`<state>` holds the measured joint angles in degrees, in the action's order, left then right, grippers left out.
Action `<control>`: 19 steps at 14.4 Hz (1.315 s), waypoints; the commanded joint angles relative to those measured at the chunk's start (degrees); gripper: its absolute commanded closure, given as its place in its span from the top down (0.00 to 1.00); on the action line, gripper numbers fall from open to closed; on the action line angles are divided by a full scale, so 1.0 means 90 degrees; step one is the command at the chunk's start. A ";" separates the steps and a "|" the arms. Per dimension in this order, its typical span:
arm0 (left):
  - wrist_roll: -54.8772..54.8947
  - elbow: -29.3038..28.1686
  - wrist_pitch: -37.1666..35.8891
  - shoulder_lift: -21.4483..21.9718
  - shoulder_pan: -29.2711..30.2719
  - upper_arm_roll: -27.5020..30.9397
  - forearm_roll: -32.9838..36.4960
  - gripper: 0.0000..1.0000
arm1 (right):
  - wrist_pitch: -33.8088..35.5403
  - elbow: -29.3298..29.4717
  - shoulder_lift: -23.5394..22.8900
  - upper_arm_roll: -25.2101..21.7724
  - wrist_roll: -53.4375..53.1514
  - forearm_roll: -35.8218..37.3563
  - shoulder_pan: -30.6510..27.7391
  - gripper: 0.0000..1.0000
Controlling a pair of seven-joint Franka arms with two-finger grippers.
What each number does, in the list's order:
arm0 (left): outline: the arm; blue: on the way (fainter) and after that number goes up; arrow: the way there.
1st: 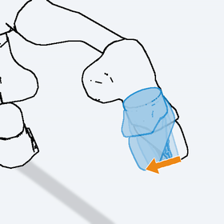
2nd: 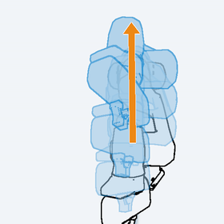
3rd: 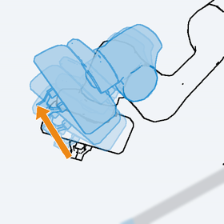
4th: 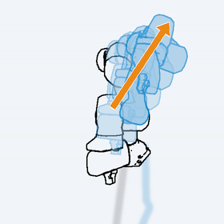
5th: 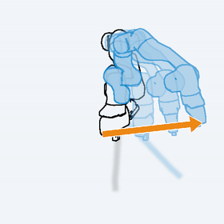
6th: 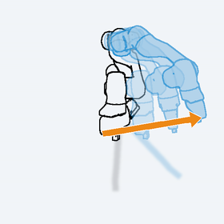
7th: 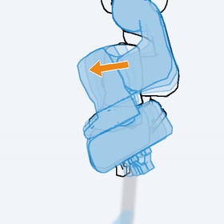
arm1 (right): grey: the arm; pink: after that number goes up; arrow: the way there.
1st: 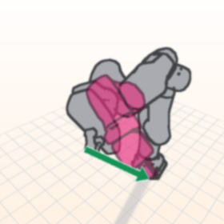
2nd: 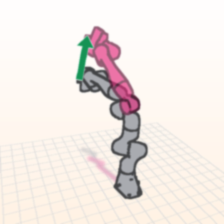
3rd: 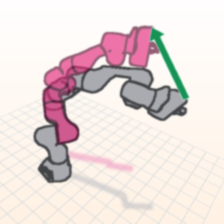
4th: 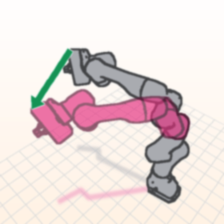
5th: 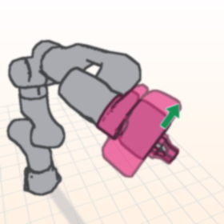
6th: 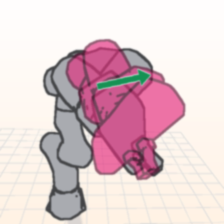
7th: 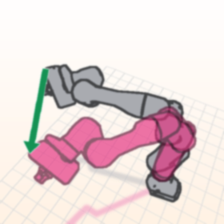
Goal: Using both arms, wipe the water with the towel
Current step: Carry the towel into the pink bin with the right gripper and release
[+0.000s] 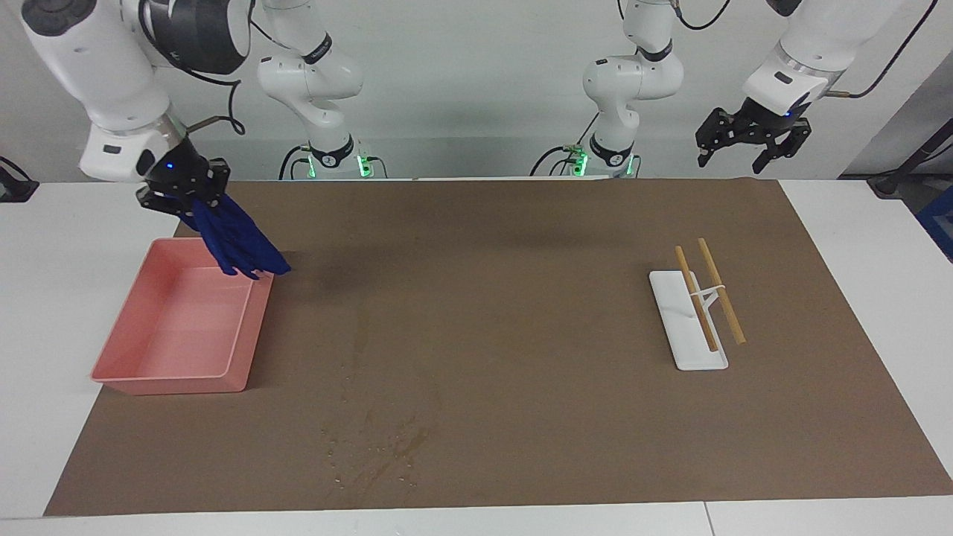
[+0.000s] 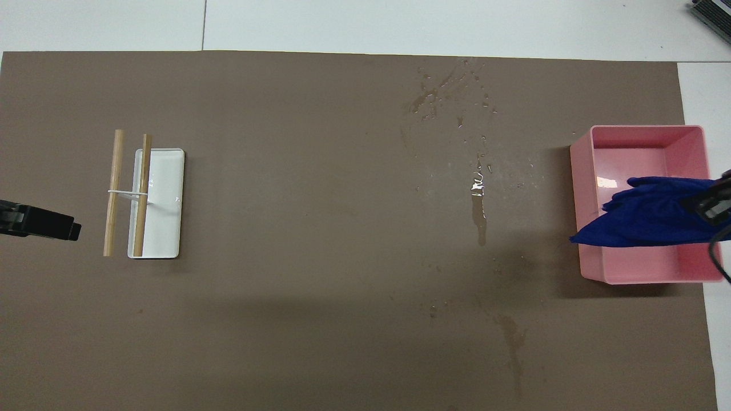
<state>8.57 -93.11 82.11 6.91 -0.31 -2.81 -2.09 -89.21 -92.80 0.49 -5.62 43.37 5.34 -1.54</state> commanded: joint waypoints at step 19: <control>-0.0073 -0.0133 -0.0042 0.0141 -0.0063 0.0059 -0.0071 1.00 | -0.3165 -0.1925 -0.0152 0.0078 0.1187 0.0490 -0.1216 1.00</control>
<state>8.57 -93.13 82.11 6.91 -0.31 -2.81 -2.09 -117.63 -109.86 -1.17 -5.38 54.11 8.61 -12.10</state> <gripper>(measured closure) 0.000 0.198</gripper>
